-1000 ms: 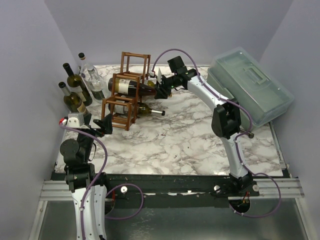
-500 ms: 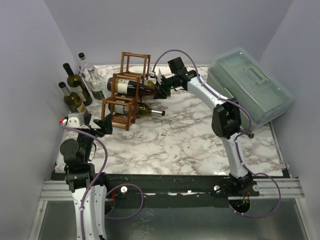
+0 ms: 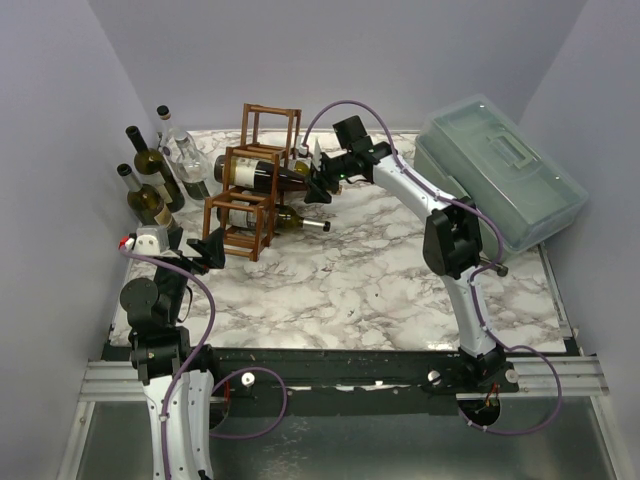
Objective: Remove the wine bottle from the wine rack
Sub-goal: Pick up the wine bottle from the wine rack.
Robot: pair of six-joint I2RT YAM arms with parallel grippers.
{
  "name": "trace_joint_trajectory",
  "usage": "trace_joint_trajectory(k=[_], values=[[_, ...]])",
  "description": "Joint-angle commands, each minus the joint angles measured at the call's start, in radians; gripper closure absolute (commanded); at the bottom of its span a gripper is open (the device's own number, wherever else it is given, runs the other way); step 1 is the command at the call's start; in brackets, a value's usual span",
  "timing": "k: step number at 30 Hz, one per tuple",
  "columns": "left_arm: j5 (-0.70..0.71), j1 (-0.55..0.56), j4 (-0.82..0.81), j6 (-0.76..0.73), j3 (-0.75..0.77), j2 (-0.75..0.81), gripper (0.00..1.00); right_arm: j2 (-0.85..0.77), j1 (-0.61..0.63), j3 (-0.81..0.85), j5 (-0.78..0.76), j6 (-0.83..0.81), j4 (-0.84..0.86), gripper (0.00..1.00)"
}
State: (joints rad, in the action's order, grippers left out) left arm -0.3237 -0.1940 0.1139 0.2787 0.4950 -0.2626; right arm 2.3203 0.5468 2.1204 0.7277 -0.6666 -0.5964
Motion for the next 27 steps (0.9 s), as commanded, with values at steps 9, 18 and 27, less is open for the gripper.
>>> trace_joint_trajectory(k=[9, 18, 27], values=[[0.019, -0.001, 0.012, -0.016, -0.012, 0.004, 0.01, -0.005, 0.008, 0.017, 0.02, -0.023, -0.057, 0.68], [0.022, -0.002, 0.013, -0.018, -0.013, 0.005, 0.01, -0.05, 0.007, 0.0, -0.015, -0.004, -0.024, 1.0], [0.027, -0.001, 0.015, -0.021, -0.013, 0.009, 0.01, -0.107, 0.005, -0.007, 0.025, -0.01, 0.002, 1.0]])
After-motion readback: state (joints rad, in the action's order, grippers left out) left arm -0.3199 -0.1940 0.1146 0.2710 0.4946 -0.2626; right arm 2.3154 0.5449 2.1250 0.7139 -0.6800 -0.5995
